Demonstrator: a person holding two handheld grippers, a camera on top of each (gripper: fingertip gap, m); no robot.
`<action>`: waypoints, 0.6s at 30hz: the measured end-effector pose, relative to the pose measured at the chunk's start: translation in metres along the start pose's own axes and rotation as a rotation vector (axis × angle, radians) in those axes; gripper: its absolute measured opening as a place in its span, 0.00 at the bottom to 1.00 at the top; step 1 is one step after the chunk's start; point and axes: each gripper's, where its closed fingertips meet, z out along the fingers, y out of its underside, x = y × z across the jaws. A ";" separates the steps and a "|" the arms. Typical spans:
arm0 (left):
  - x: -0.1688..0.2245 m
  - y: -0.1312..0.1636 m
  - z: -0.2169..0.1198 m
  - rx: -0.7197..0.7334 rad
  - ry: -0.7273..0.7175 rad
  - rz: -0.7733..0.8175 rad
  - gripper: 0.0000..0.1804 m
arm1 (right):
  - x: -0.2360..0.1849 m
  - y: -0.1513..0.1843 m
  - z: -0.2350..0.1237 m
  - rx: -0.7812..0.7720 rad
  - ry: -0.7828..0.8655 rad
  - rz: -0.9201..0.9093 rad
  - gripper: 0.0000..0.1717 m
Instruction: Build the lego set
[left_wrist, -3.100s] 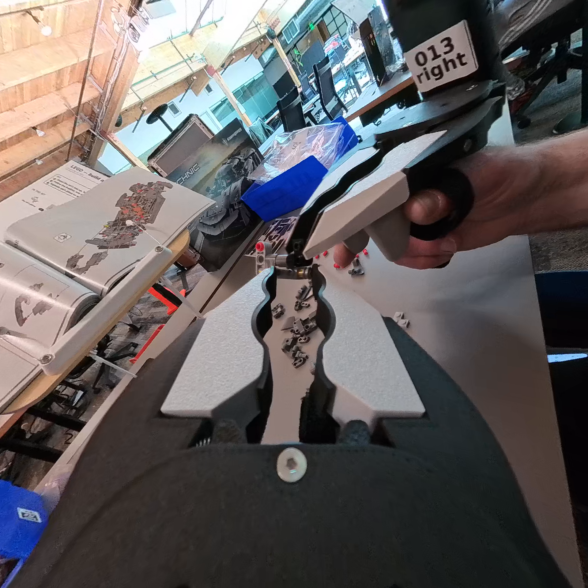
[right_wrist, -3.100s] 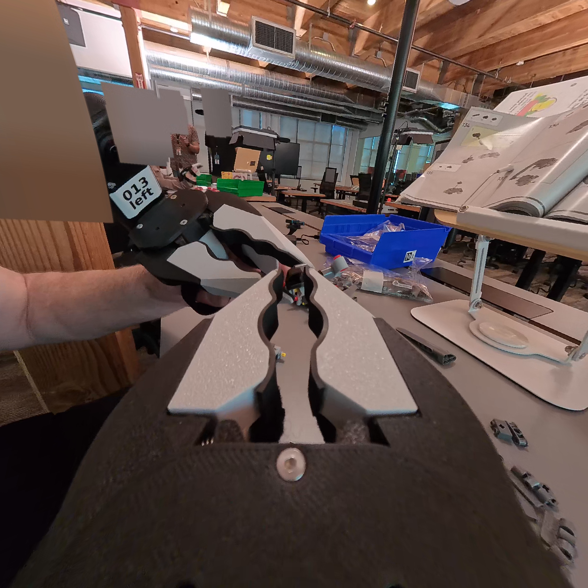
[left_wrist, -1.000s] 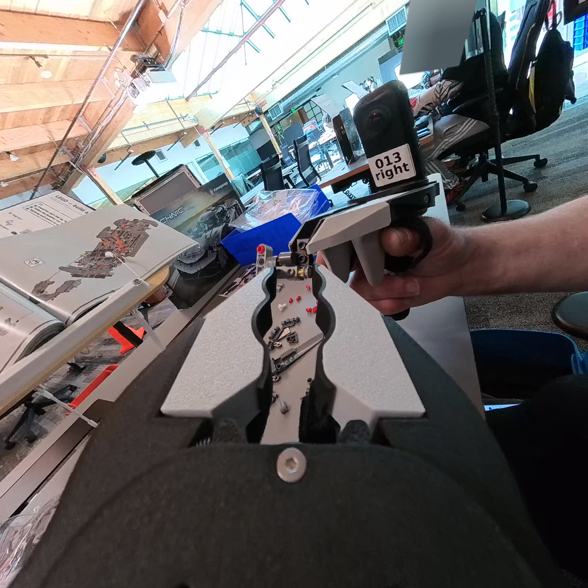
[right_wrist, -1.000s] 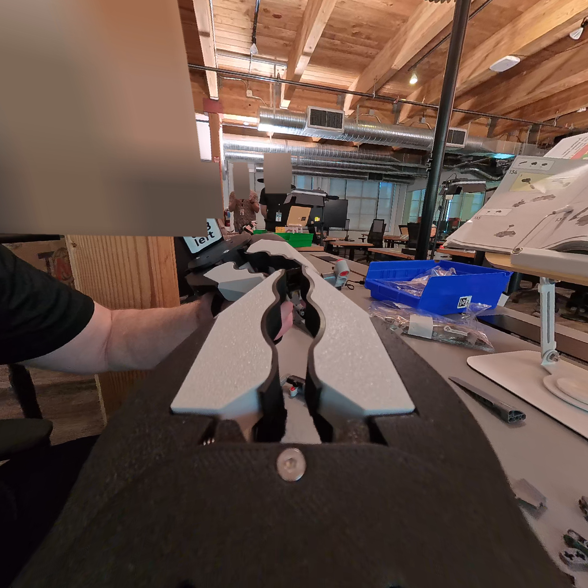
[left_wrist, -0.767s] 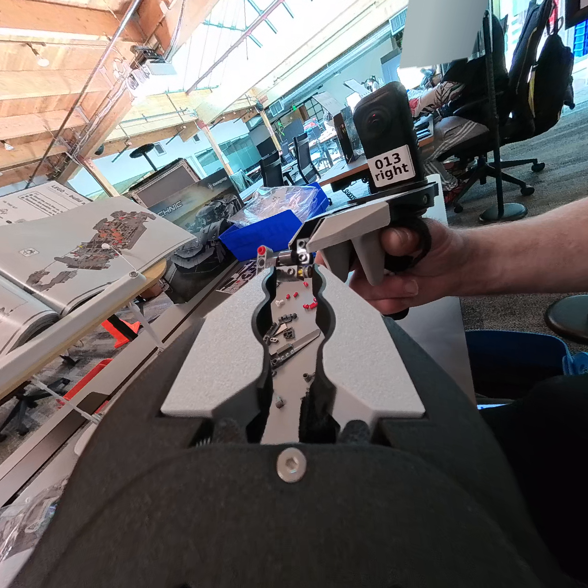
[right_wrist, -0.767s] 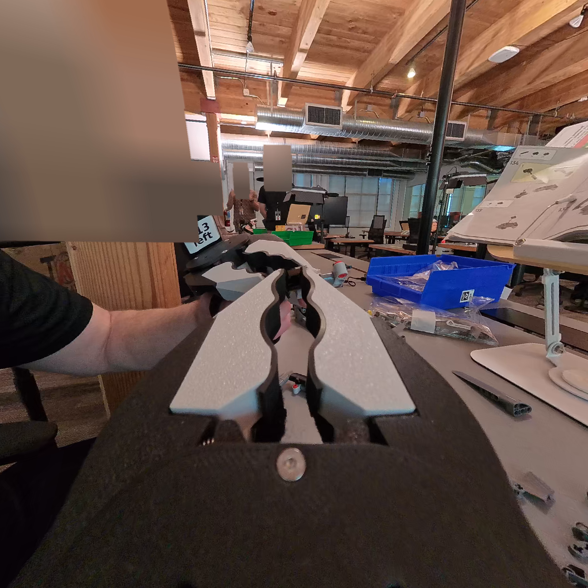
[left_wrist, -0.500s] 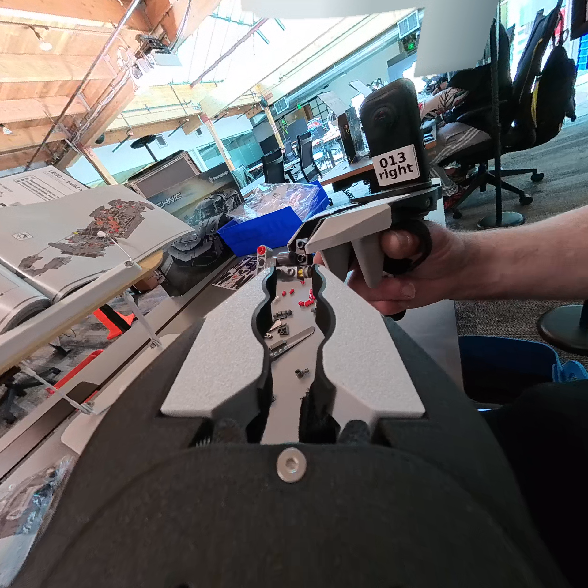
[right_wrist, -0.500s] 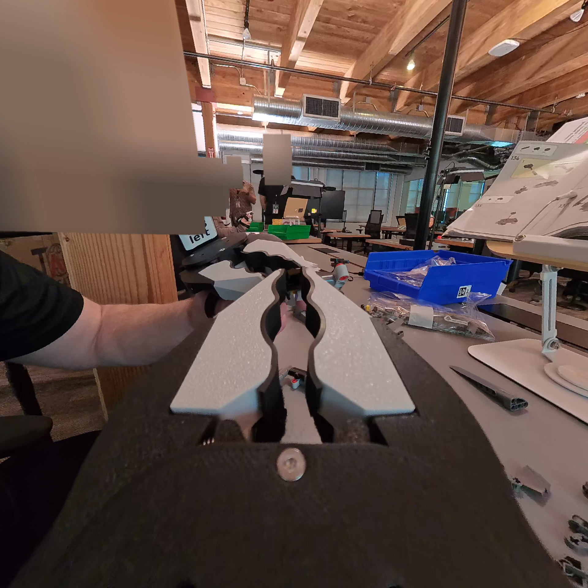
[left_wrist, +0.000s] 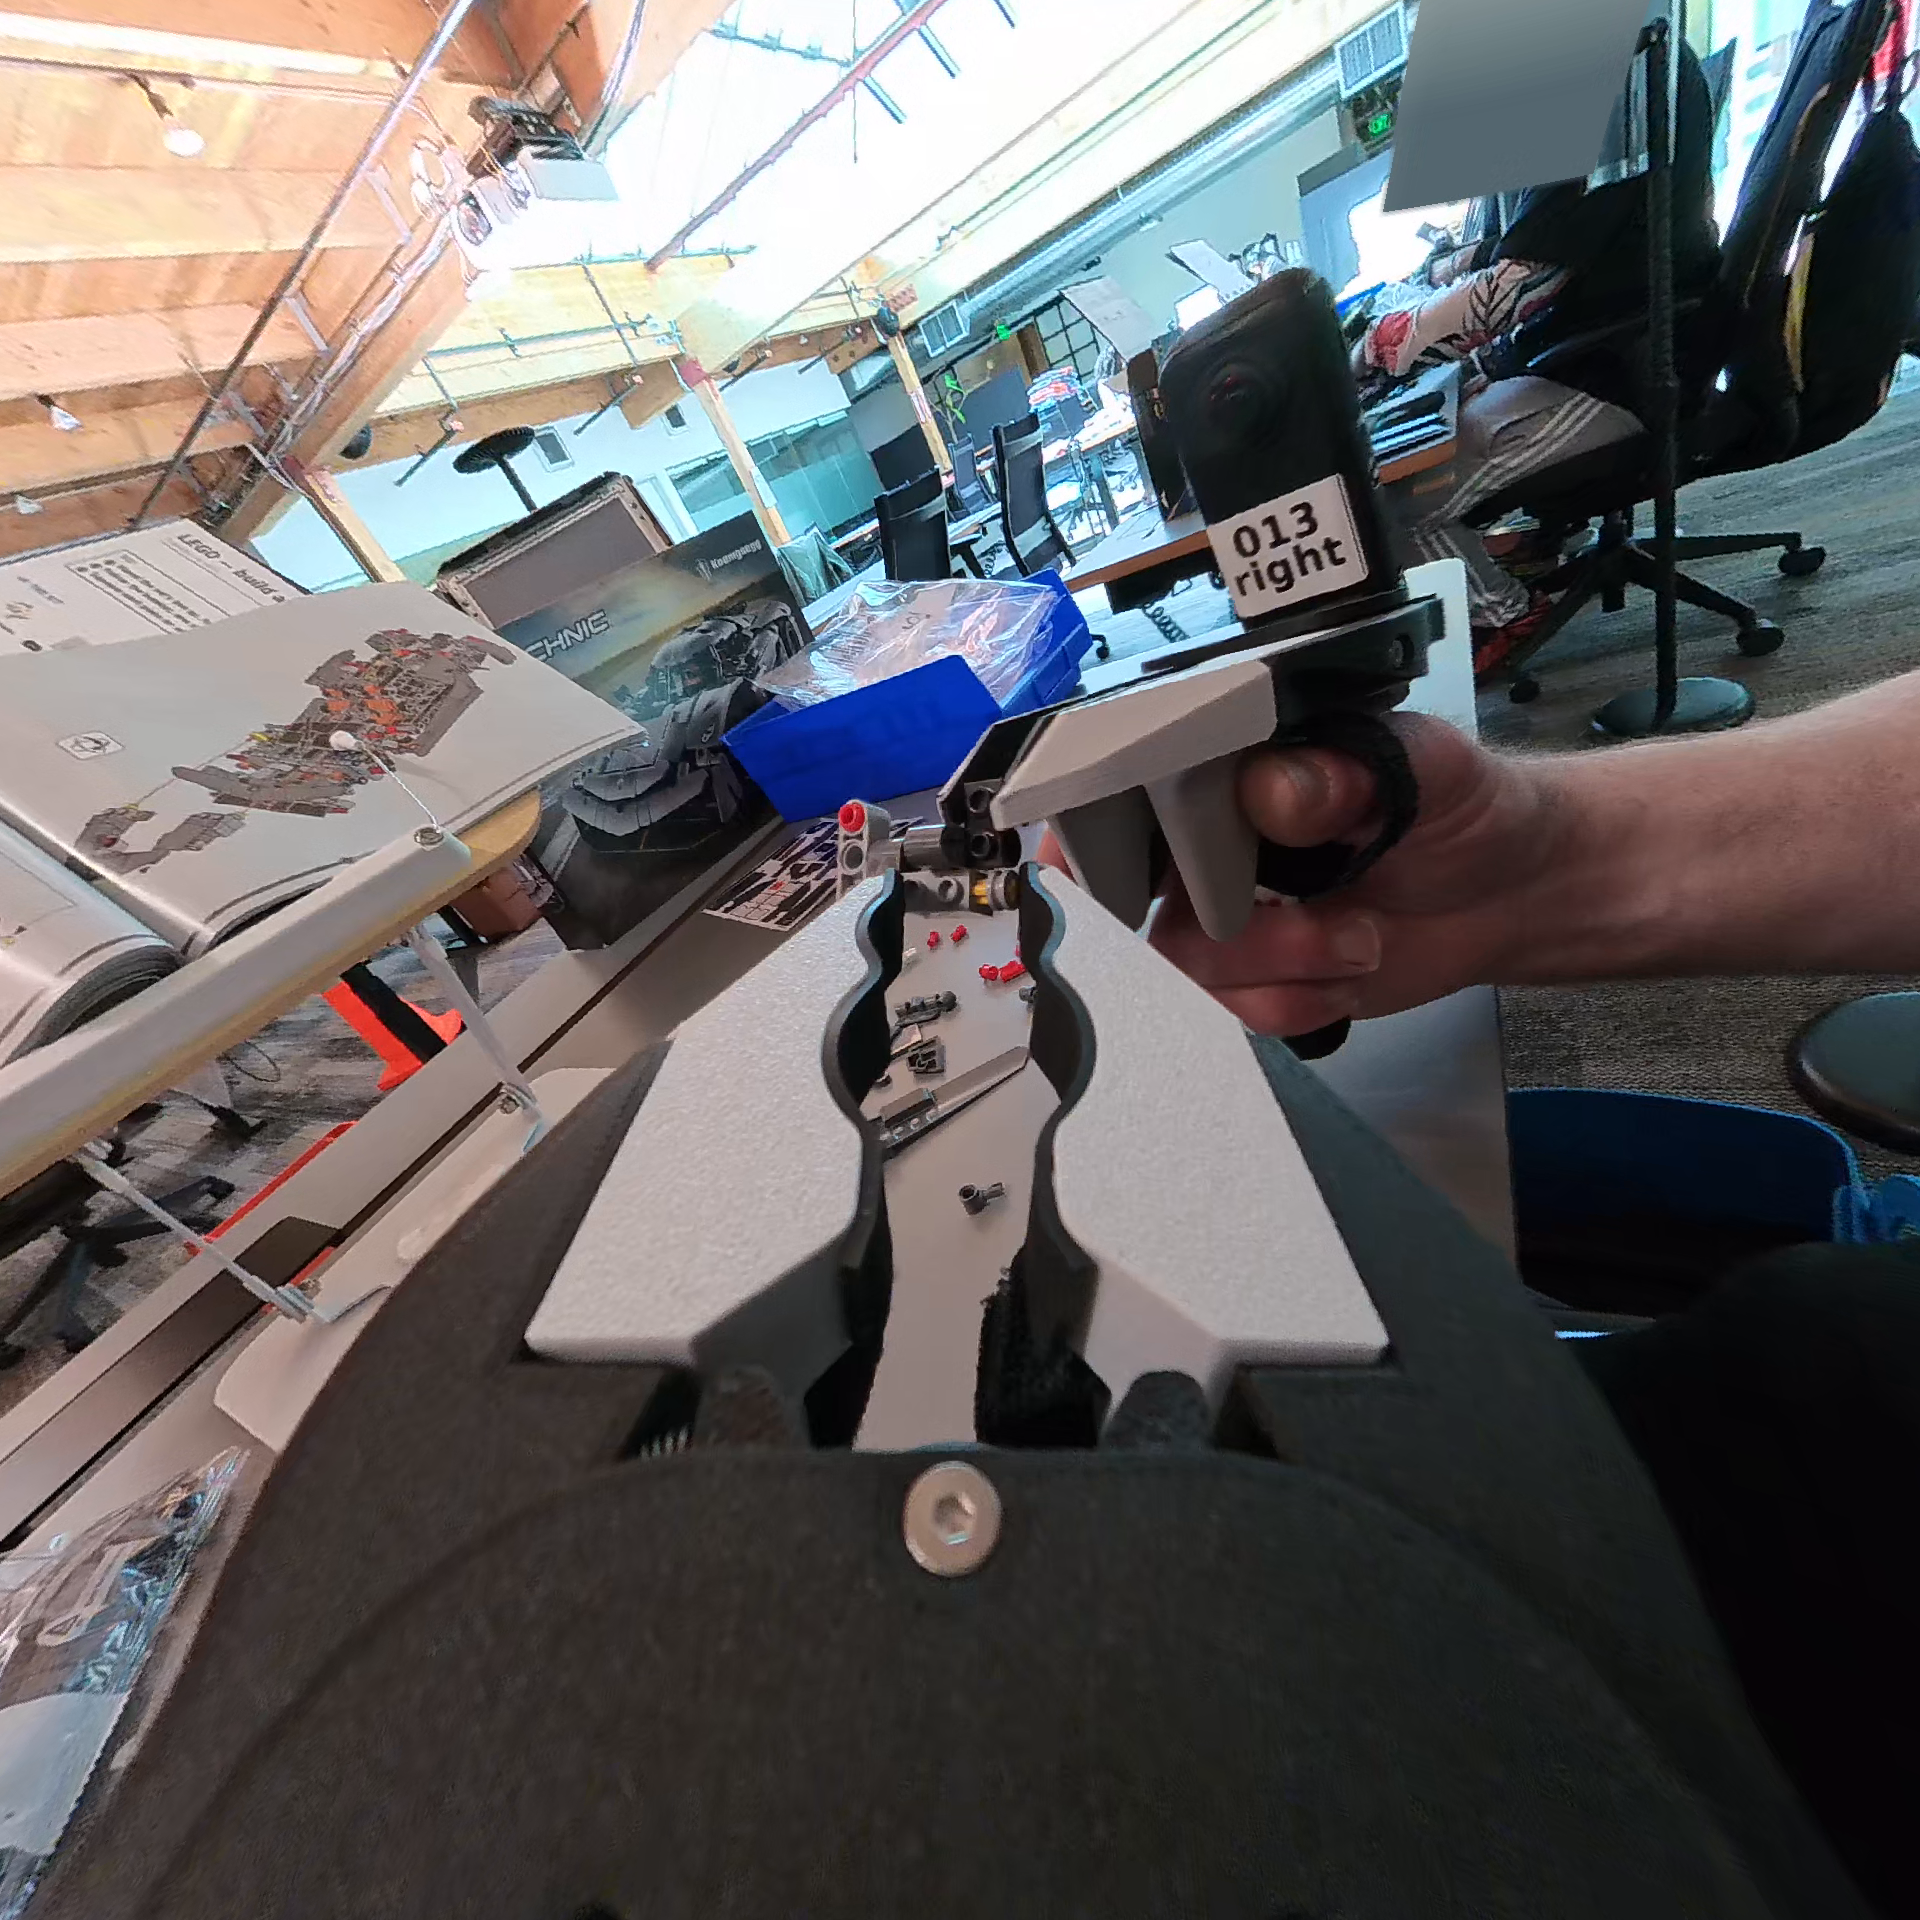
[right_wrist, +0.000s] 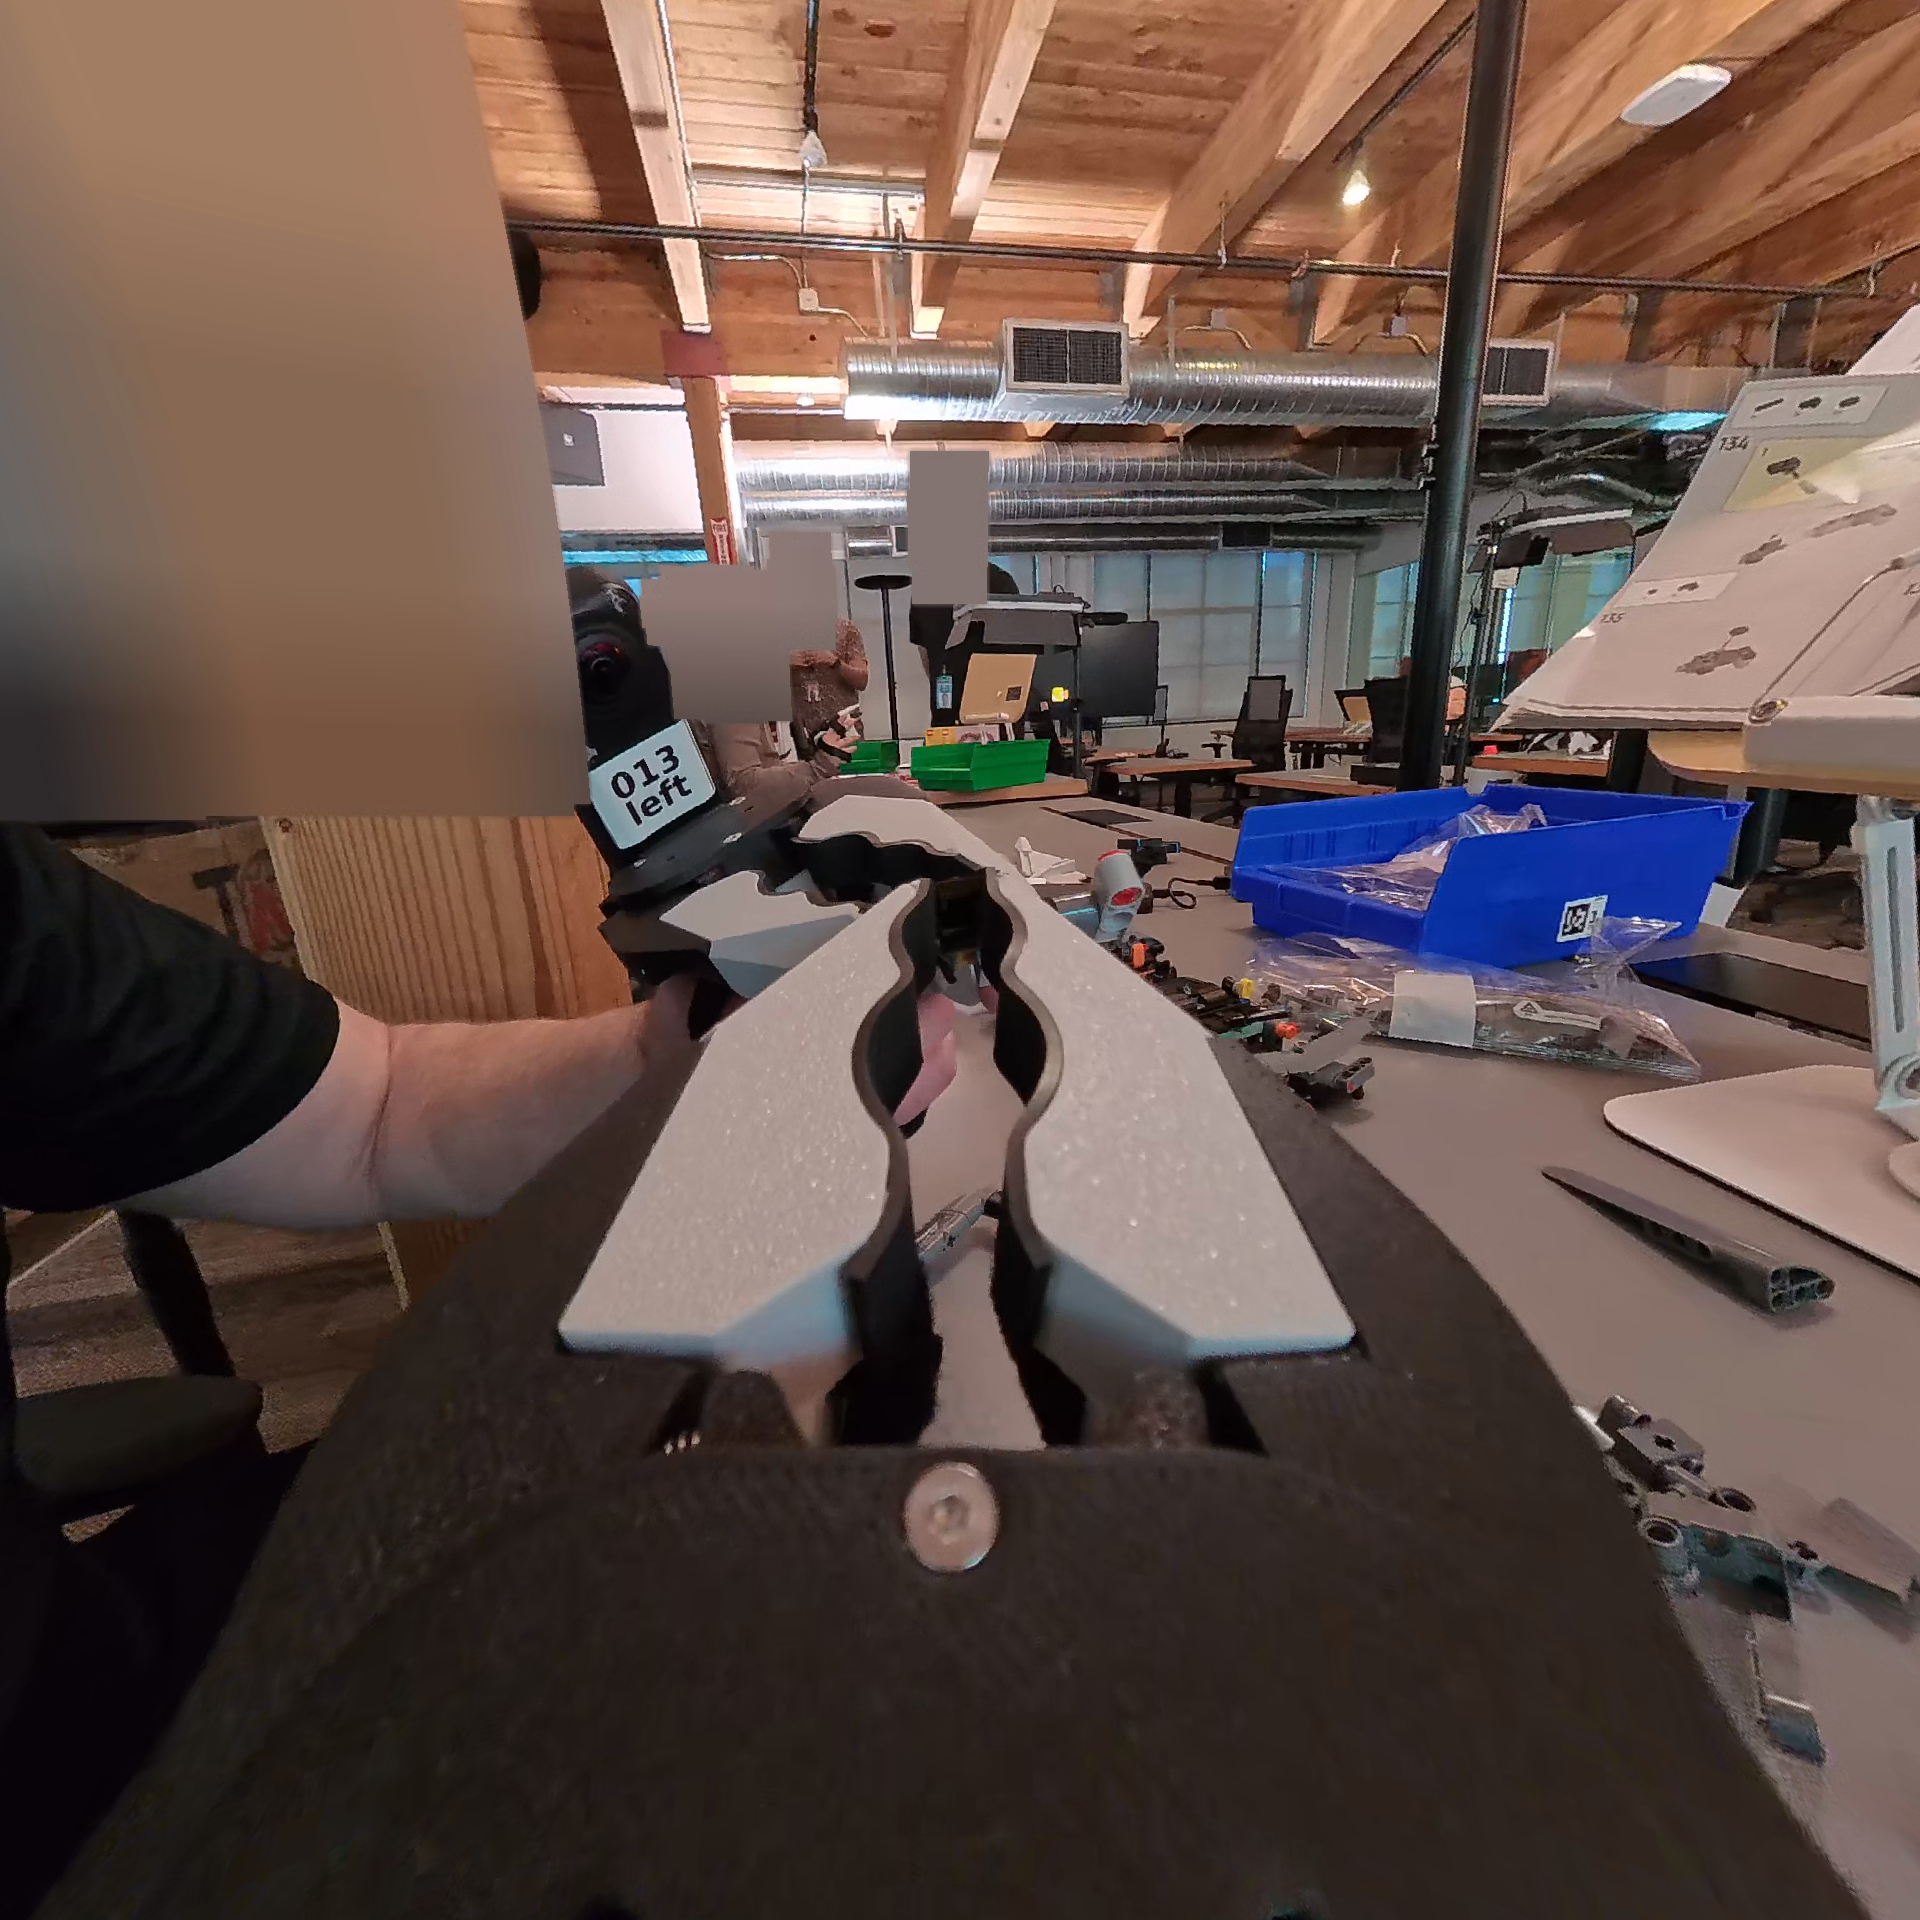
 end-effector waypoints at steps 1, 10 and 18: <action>0.000 0.000 0.000 0.000 -0.001 0.002 0.11 | 0.000 0.000 0.000 0.002 0.000 0.001 0.02; 0.002 -0.002 0.000 -0.007 -0.030 0.065 0.11 | -0.001 -0.002 -0.001 0.023 -0.024 0.048 0.02; 0.005 -0.005 0.001 0.002 -0.018 0.067 0.11 | -0.003 -0.003 -0.004 0.038 -0.069 0.085 0.02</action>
